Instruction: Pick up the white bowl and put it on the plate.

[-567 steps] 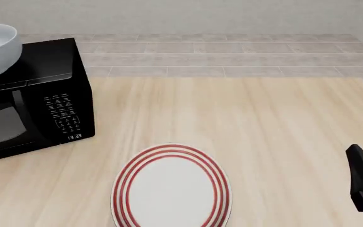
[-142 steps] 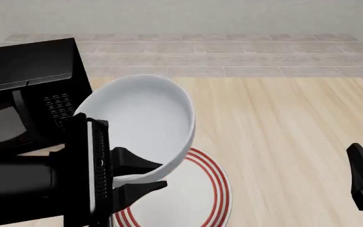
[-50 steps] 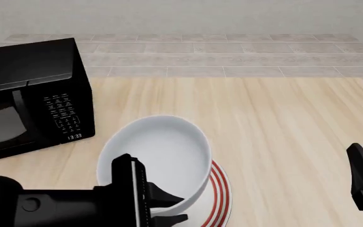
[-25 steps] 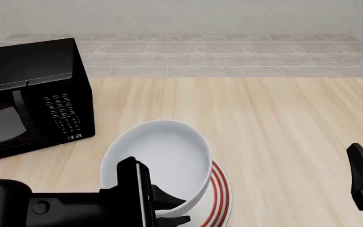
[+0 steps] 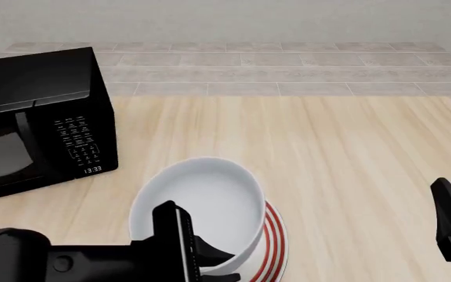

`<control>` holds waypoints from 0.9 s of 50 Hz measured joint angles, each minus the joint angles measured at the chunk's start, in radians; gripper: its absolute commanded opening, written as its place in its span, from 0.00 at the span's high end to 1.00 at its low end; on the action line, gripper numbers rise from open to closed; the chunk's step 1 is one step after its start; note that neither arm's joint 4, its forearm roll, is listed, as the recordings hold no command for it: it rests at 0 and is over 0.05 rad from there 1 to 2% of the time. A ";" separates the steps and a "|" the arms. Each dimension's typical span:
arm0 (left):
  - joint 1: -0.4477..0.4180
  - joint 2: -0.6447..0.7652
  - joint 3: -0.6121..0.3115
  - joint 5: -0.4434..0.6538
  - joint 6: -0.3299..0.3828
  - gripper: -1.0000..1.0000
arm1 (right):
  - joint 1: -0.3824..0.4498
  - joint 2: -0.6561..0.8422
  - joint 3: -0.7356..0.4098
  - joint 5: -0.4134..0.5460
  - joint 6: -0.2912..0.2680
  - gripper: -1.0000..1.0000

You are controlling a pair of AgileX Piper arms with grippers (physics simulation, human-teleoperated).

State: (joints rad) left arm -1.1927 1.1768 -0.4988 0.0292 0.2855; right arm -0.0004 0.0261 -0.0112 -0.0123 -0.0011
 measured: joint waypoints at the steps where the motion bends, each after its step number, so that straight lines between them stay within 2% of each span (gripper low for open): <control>1: -0.001 0.001 0.000 -0.001 -0.002 1.00 | 0.000 0.000 0.000 0.000 0.000 0.00; 45: -0.022 0.096 0.031 -0.106 -0.040 1.00 | 0.000 0.000 0.000 0.000 0.000 0.00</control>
State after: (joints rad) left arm -1.2152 1.2725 -0.4679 -0.0767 0.2459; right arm -0.0005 0.0261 -0.0112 -0.0123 -0.0011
